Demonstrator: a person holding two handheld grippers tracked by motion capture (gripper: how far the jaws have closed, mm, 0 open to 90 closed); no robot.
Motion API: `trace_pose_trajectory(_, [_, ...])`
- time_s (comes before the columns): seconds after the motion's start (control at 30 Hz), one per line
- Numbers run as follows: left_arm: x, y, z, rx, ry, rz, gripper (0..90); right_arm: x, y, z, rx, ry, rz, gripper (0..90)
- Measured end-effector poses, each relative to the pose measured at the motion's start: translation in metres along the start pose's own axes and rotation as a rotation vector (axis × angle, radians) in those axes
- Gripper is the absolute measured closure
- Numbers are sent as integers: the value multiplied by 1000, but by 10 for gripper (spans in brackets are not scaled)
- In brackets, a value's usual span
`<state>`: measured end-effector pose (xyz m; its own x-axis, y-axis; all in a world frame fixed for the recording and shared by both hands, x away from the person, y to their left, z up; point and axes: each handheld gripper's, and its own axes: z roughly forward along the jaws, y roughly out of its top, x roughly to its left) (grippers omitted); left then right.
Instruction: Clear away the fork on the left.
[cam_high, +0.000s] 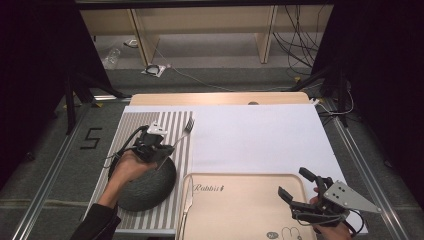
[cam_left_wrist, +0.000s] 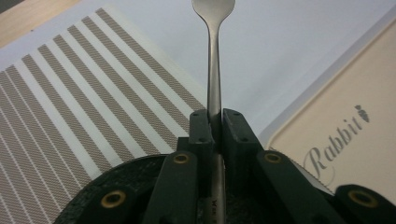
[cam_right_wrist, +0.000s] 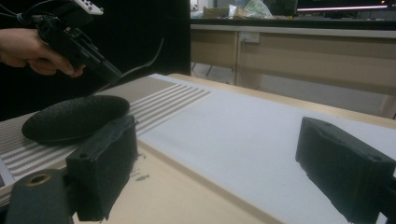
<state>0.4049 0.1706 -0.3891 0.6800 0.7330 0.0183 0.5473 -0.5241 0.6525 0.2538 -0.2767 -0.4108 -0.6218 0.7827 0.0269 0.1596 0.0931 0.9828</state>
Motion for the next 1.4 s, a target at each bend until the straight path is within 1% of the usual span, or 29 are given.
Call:
trace_pose_trajectory(0.1, [-6,-3,-2,-8,3,2,824,0,0,0,2,1,0,135])
trace_pose_trajectory(0.13, [-9,-4,-3,-13,1,-7,824,0,0,0,2,2,-2,135])
trace_pose_trajectory(0.37, [-22,-12,-5,-14,-43,-32,823,1,0,-1,1,0,3,135])
trace_pose_trajectory(0.53, [-35,-18,-3,15,-82,-35,823,1,1,-1,1,2,0,135])
trace_pose_trajectory(0.63, [-42,-21,-2,19,-108,-47,823,1,1,-1,-2,2,3,135])
trace_pose_trajectory(0.77, [-51,-23,-2,33,-121,-34,823,1,1,-1,-3,2,1,136])
trace_pose_trajectory(1.03, [-64,-26,-4,40,-158,-30,823,1,1,-1,-5,2,-5,136])
trace_pose_trajectory(1.17, [-73,-29,-3,49,-174,-26,823,1,1,-1,-4,2,-5,136])
trace_pose_trajectory(1.27, [-79,-32,-2,69,-192,-15,823,1,1,-1,-4,2,-4,136])
trace_pose_trajectory(1.3, [-81,-33,-1,69,-191,-15,823,1,1,-1,-5,1,-3,136])
trace_pose_trajectory(1.33, [-83,-34,0,76,-203,-16,824,1,1,-1,-6,0,-2,136])
trace_pose_trajectory(1.4, [-87,-37,1,81,-211,-18,823,1,1,-1,-7,1,-2,136])
